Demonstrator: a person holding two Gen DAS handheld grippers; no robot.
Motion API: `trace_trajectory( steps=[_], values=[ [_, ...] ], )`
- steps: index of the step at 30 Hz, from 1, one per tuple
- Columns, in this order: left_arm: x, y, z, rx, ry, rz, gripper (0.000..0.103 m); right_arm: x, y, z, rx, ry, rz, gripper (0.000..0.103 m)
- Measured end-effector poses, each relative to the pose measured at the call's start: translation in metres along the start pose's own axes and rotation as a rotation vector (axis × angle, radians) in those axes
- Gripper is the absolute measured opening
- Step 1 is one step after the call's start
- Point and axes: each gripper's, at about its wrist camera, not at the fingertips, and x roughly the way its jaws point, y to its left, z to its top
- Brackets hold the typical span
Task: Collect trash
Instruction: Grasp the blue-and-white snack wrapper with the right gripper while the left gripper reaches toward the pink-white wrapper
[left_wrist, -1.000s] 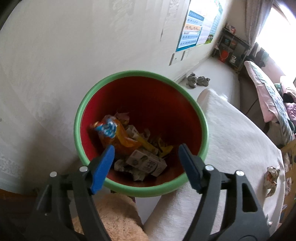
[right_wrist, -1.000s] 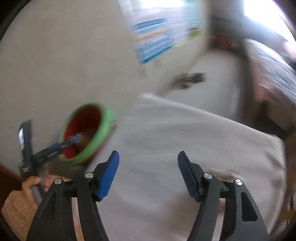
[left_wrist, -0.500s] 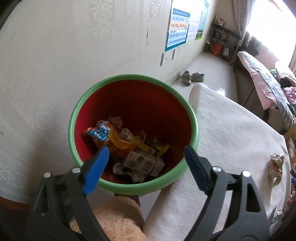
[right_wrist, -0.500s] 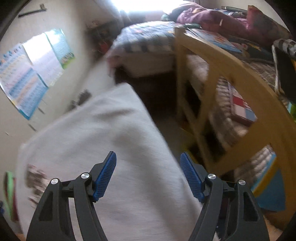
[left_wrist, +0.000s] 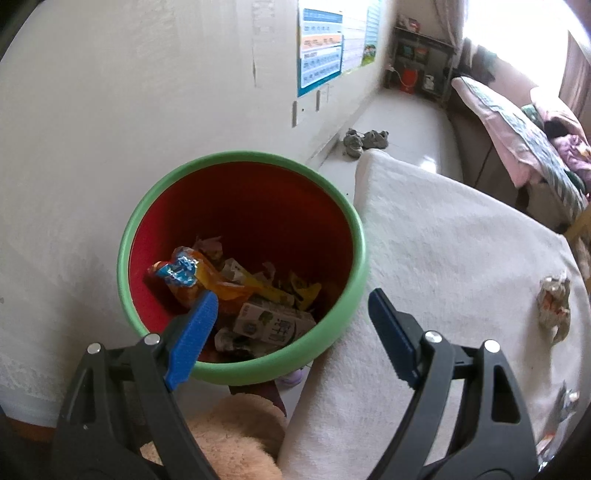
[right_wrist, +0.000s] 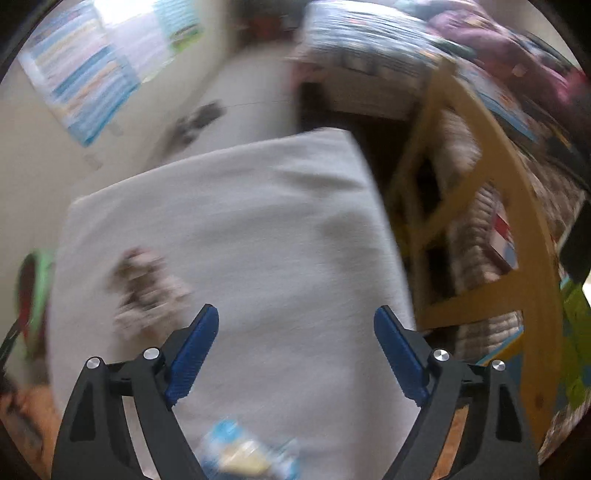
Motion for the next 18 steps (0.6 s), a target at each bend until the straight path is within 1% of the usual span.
trace_trajectory(
  steps=[1,2,3,5,7,8,10,11,13,14,15,16,17,18],
  values=[
    [-0.001,0.0,-0.002,0.003,-0.004,-0.001,0.081,-0.003,0.012,-0.007,-0.071,0.017,0.0,0.091],
    [-0.002,-0.001,-0.002,0.004,-0.007,-0.004,0.081,-0.005,0.026,-0.02,-0.191,0.043,-0.017,0.092],
    [-0.004,-0.001,-0.002,0.006,-0.011,-0.009,0.081,-0.003,0.035,-0.03,-0.271,0.067,-0.038,0.092],
    [-0.006,-0.005,-0.004,0.012,-0.014,-0.022,0.081,0.01,0.047,-0.059,-0.456,0.156,-0.101,0.092],
    [-0.013,-0.012,-0.012,0.014,-0.012,-0.061,0.081,0.026,0.045,-0.081,-0.55,0.238,-0.138,0.092],
    [-0.016,-0.016,-0.016,0.009,-0.008,-0.087,0.081,0.038,0.044,-0.092,-0.582,0.298,-0.151,0.092],
    [-0.025,-0.029,-0.032,0.015,0.007,-0.156,0.081,0.05,0.044,-0.1,-0.601,0.359,-0.137,0.089],
    [-0.031,-0.04,-0.042,0.041,0.016,-0.191,0.081,0.053,0.046,-0.102,-0.611,0.378,-0.123,0.086],
    [-0.045,-0.072,-0.058,0.15,0.03,-0.277,0.081,0.053,0.055,-0.106,-0.637,0.387,-0.085,0.084],
    [-0.05,-0.086,-0.062,0.203,0.034,-0.31,0.081,0.053,0.058,-0.107,-0.644,0.388,-0.067,0.081],
    [-0.056,-0.101,-0.067,0.264,0.039,-0.348,0.081,0.054,0.061,-0.109,-0.645,0.395,-0.054,0.078],
    [-0.063,-0.119,-0.073,0.338,0.045,-0.399,0.081,0.056,0.062,-0.111,-0.644,0.404,-0.049,0.068],
    [-0.07,-0.135,-0.079,0.404,0.053,-0.45,0.081,0.058,0.063,-0.113,-0.643,0.416,-0.044,0.057],
    [-0.076,-0.149,-0.084,0.454,0.062,-0.491,0.081,0.06,0.063,-0.115,-0.634,0.43,-0.031,0.052]
  ],
)
